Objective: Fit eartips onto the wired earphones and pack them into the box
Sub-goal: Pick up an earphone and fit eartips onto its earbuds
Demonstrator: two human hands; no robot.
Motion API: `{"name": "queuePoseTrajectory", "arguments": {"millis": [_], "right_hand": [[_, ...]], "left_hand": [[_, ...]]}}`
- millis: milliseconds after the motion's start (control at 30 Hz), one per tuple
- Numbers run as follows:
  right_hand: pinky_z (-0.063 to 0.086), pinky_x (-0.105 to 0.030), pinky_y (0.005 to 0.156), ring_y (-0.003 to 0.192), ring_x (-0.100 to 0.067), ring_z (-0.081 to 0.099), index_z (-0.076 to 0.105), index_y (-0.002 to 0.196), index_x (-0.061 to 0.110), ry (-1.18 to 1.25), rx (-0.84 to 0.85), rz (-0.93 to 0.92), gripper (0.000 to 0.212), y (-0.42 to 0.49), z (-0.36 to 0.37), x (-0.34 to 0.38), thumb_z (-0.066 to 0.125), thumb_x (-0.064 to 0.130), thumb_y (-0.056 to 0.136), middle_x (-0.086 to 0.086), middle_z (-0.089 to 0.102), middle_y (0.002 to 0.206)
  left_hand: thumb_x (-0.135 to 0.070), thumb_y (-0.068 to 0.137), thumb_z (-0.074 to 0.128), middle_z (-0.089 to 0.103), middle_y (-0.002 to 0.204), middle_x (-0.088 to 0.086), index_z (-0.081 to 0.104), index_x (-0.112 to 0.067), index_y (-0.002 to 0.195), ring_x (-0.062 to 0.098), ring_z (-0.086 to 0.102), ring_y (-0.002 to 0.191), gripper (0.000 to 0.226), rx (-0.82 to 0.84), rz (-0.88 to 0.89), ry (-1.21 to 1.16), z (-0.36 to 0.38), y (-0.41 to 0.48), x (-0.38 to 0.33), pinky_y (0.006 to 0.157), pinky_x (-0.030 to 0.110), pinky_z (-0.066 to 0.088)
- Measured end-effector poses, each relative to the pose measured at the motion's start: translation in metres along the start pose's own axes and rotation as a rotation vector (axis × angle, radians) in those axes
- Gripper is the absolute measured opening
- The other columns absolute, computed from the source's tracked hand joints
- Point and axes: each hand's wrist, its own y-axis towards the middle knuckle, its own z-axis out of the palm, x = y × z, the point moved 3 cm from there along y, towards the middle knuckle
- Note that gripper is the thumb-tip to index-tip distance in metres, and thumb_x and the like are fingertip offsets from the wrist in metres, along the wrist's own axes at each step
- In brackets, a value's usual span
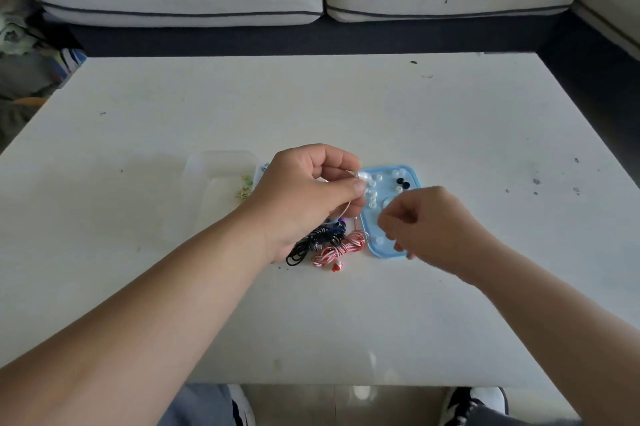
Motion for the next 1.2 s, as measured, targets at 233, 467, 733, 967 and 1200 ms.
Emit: {"name": "queuePoseTrajectory", "arguments": {"millis": [233, 467, 733, 967, 1200], "right_hand": [[0.044, -0.03, 0.059, 0.072, -0.026, 0.058, 0.061, 0.07, 0.023, -0.368, 0.006, -0.094, 0.024, 0.02, 0.042, -0.031, 0.057, 0.012, 0.091, 0.002, 0.058, 0.071], [0.051, -0.032, 0.062, 0.079, -0.026, 0.061, 0.065, 0.077, 0.02, -0.49, 0.064, -0.103, 0.023, 0.022, 0.048, -0.032, 0.053, 0.001, 0.082, 0.004, 0.056, 0.082], [0.059, -0.022, 0.063, 0.062, -0.018, 0.07, 0.077, 0.088, 0.004, 0.63, -0.056, 0.094, 0.004, 0.001, -0.003, 0.013, 0.073, 0.002, 0.089, -0.01, 0.075, 0.074], [0.061, -0.025, 0.066, 0.069, -0.02, 0.072, 0.073, 0.093, -0.002, 1.251, 0.066, 0.127, 0.023, -0.007, -0.011, 0.039, 0.075, 0.006, 0.072, -0.015, 0.072, 0.08], [0.061, -0.025, 0.069, 0.072, -0.019, 0.072, 0.074, 0.09, 0.0, 1.265, 0.121, 0.099, 0.02, -0.004, -0.008, 0.037, 0.074, 0.009, 0.072, -0.014, 0.072, 0.082]], "left_hand": [[0.006, 0.089, 0.074, 0.074, 0.087, 0.009, 0.072, -0.005, 0.106, 0.027, 0.078, 0.078, 0.02, 0.019, -0.018, -0.046, 0.005, 0.0, 0.002, 0.072, 0.031, 0.063], [0.006, 0.09, 0.074, 0.076, 0.083, 0.005, 0.072, -0.007, 0.106, 0.027, 0.078, 0.077, 0.021, 0.013, -0.014, -0.046, 0.001, 0.0, 0.0, 0.076, 0.033, 0.064], [0.005, 0.088, 0.075, 0.077, 0.087, 0.007, 0.072, -0.006, 0.107, 0.028, 0.079, 0.083, 0.022, -0.044, 0.014, -0.082, -0.004, 0.001, -0.004, 0.076, 0.033, 0.063], [0.0, 0.088, 0.077, 0.077, 0.104, 0.016, 0.072, -0.009, 0.109, 0.026, 0.078, 0.09, 0.023, -0.047, 0.039, -0.141, -0.002, 0.005, -0.006, 0.081, 0.037, 0.062], [0.001, 0.088, 0.076, 0.077, 0.099, 0.012, 0.072, -0.01, 0.108, 0.021, 0.076, 0.086, 0.022, -0.047, 0.081, -0.155, -0.001, 0.007, -0.007, 0.079, 0.033, 0.061]]}}
